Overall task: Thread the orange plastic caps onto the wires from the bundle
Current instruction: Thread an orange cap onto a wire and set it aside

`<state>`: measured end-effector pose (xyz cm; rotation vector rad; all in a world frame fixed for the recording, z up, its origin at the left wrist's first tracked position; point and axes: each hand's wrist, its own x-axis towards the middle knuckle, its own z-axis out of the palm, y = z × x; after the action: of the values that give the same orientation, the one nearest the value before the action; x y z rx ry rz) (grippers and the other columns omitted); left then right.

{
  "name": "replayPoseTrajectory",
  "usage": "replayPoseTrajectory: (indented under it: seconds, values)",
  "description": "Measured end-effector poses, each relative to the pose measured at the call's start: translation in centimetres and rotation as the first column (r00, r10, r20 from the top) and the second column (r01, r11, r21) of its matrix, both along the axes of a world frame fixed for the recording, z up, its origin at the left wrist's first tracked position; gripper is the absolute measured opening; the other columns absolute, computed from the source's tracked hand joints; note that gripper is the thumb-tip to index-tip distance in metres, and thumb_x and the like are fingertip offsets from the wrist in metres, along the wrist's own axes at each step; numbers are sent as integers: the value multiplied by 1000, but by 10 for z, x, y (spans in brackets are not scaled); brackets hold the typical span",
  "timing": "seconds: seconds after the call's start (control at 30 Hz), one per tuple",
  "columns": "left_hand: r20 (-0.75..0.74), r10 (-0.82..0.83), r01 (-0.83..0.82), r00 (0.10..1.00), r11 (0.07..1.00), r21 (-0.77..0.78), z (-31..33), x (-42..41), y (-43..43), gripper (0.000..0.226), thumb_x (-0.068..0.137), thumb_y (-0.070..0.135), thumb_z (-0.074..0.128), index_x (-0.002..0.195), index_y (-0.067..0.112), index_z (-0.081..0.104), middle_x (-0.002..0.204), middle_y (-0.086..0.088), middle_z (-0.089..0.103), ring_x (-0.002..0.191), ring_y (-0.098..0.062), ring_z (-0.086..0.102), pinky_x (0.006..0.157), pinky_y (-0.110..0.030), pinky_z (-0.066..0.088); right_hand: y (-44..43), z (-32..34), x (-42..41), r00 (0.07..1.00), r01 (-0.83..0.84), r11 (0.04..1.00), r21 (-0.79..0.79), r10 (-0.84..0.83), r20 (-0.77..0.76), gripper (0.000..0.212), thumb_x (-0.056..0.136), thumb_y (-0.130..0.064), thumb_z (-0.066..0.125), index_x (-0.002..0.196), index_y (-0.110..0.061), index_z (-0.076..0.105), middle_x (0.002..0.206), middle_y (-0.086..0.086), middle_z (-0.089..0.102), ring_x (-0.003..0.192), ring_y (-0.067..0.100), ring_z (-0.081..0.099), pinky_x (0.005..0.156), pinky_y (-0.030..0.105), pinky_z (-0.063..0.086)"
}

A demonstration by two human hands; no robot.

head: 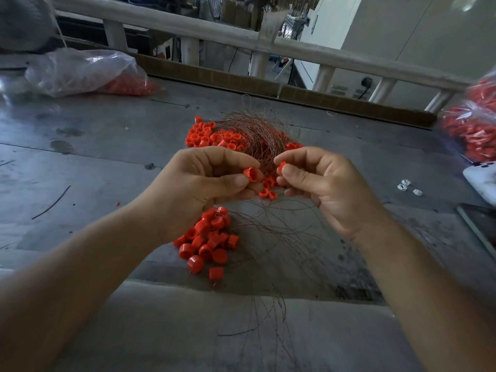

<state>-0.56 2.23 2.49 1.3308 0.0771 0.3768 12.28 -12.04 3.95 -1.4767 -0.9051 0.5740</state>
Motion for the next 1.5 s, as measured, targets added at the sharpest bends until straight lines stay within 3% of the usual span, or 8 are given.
replayPoseTrajectory:
  seconds: [0.17, 0.33, 0.73, 1.07, 1.2, 1.3, 1.5]
  values:
    - [-12, 19, -18, 1000, 1000, 7, -1, 1, 0, 24, 62, 2, 59, 75, 13, 75, 74, -7, 72, 72, -15, 70, 62, -18, 54, 2, -1, -9, 999, -25, 999, 28, 24, 23, 17, 67, -21, 63, 83, -17, 66, 61, -6, 62, 60, 7, 61, 55, 16, 48]
    - [-22, 24, -23, 999, 999, 29, -1, 1, 2, 23, 63, 4, 60, 77, 13, 75, 77, -8, 73, 74, -16, 70, 63, -18, 54, 3, -4, -11, 997, -63, 998, 17, 63, -39, 24, 62, -13, 65, 85, -15, 67, 70, 1, 65, 67, 16, 66, 60, 21, 54]
    - [-44, 68, -65, 997, 996, 67, 0, 1, -1, 25, 61, 6, 61, 78, 16, 76, 77, -6, 73, 72, -16, 70, 62, -17, 54, 5, -6, -15, 997, -39, 996, 83, 33, 72, 20, 69, -16, 63, 88, -19, 66, 67, -5, 66, 66, 12, 66, 62, 24, 56]
    - [-44, 79, -76, 996, 994, 74, 3, 0, -2, 25, 58, 7, 61, 73, 20, 76, 74, -3, 73, 71, -12, 70, 62, -16, 53, 5, -7, -17, 996, -57, 996, 75, 52, 68, 22, 67, -16, 65, 89, -16, 66, 68, -1, 68, 66, 14, 67, 59, 21, 53]
    - [-42, 81, -78, 996, 994, 77, 3, 1, -4, 24, 57, 9, 62, 71, 22, 76, 73, -3, 73, 71, -12, 70, 62, -16, 53, 6, -8, -18, 989, -35, 995, 88, 22, 149, 22, 67, -16, 65, 89, -17, 67, 79, 5, 69, 73, 22, 68, 65, 28, 57]
    - [-49, 89, -85, 995, 993, 79, 1, 1, -4, 24, 57, 7, 61, 71, 21, 76, 71, -3, 73, 69, -13, 70, 61, -16, 54, 7, -10, -20, 979, -3, 995, 103, -18, 203, 21, 66, -17, 67, 87, -21, 66, 76, -2, 68, 74, 22, 68, 68, 33, 58]
    - [-63, 105, -98, 992, 989, 109, -2, 3, -4, 21, 57, 5, 63, 71, 17, 73, 71, -7, 72, 66, -15, 70, 60, -18, 54, 8, -13, -23, 901, 35, 997, 69, -61, 429, 24, 73, -4, 71, 86, -22, 64, 83, -3, 67, 76, 10, 67, 71, 23, 55]
